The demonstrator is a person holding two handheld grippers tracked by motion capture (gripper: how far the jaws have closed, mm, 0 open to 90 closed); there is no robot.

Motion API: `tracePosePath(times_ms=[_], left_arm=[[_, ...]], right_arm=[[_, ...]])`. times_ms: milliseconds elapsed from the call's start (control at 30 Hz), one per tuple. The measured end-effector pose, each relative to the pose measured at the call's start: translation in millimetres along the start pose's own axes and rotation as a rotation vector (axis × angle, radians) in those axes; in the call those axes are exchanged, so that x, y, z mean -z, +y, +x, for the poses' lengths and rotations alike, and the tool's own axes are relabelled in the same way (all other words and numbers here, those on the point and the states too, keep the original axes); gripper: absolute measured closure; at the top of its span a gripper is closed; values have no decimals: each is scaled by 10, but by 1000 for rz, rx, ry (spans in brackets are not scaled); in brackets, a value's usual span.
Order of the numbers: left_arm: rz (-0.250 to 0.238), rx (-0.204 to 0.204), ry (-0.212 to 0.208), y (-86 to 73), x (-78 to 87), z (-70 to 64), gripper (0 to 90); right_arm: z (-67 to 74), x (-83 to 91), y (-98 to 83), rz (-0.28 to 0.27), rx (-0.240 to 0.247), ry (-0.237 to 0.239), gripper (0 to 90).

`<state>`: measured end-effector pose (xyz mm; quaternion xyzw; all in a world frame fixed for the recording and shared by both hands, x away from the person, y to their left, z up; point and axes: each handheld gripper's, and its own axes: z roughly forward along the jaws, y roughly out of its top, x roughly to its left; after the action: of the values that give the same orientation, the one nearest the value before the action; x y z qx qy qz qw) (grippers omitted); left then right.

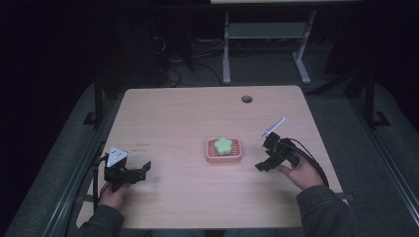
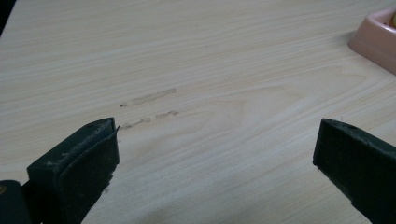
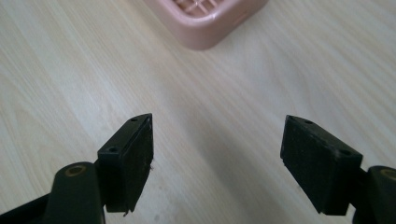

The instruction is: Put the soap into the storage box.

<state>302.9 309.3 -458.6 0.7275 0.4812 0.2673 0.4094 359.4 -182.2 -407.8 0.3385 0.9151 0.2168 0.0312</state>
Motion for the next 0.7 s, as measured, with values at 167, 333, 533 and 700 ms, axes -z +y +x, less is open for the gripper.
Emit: tracePosePath(times_ms=[167, 333, 533, 700], left_arm=[[-10, -4, 0, 3, 4, -3, 0], [-26, -5, 0, 6, 10, -6, 0], [-28, -17, -5, 13, 16, -8, 0], [-33, -32, -7, 18, 19, -21, 0]], right_arm=[[10, 35, -143, -22, -15, -3, 252], [36, 68, -315, -56, -32, -7, 253], [91, 114, -549, -94, -56, -24, 253], [169, 141, -731, -132, -68, -38, 252]])
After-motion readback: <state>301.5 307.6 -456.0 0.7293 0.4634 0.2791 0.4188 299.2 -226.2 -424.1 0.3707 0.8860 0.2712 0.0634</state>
